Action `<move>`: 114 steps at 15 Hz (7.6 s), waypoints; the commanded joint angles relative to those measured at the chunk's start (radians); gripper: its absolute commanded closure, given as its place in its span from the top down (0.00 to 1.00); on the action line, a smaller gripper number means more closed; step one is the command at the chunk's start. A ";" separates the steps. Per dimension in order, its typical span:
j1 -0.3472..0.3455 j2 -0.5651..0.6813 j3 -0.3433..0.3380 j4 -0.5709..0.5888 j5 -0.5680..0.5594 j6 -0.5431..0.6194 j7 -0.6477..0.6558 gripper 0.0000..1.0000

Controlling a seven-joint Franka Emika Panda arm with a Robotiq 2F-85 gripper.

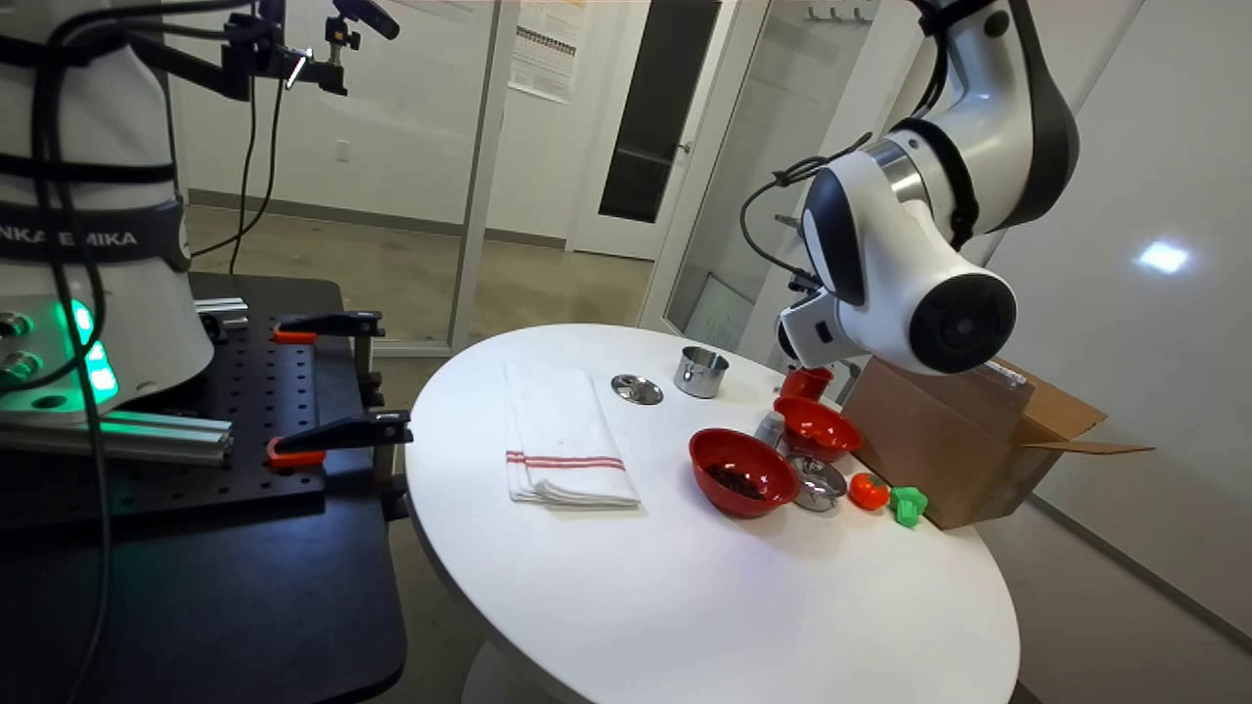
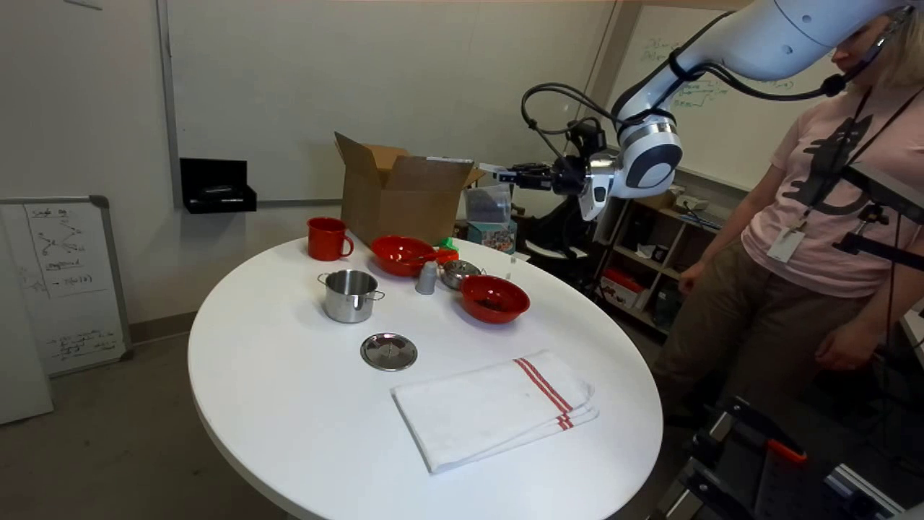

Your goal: Pour some of the things in the jug into the bowl

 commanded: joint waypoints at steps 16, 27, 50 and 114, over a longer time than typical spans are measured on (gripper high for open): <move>0.015 0.038 0.004 0.019 0.026 -0.084 -0.006 0.07; -0.001 0.044 0.004 0.016 0.060 -0.139 -0.008 0.07; -0.011 0.051 0.000 0.012 0.130 -0.206 -0.007 0.07; 0.493 0.149 0.029 0.235 -1.440 0.469 0.432 0.07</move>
